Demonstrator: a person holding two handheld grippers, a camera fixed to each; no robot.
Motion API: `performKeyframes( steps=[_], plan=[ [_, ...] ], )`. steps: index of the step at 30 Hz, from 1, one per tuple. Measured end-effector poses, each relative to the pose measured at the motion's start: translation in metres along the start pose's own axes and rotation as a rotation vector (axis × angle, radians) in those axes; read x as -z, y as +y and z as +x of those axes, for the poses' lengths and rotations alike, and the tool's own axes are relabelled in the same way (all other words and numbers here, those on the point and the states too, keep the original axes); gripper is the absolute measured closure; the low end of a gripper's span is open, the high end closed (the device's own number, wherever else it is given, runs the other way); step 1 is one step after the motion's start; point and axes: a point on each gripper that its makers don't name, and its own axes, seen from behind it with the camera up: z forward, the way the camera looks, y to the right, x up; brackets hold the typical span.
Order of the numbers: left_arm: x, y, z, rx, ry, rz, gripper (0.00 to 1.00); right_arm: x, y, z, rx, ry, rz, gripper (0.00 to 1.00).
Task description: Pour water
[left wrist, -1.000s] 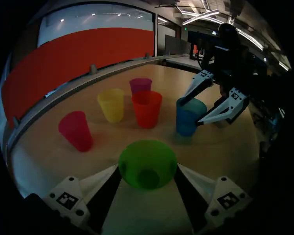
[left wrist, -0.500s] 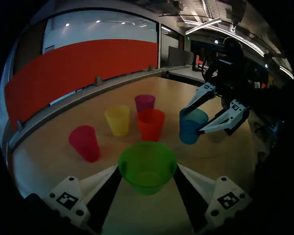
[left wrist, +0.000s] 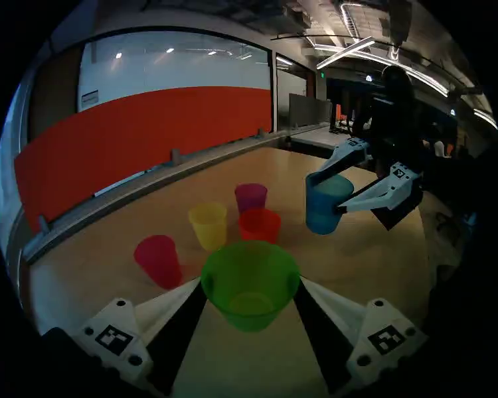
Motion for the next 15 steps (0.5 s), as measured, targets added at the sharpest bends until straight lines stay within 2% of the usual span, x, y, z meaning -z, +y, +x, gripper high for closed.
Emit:
performKeyframes(
  steps=[8,15],
  plan=[
    [0.010,-0.005,0.026,-0.001,0.060,0.026,0.13,0.011,0.005,0.035,0.004,0.083,-0.026,0.08],
    [0.019,-0.014,0.043,0.001,0.112,0.054,0.13,0.015,0.008,0.058,-0.022,0.158,-0.045,0.08]
  ],
)
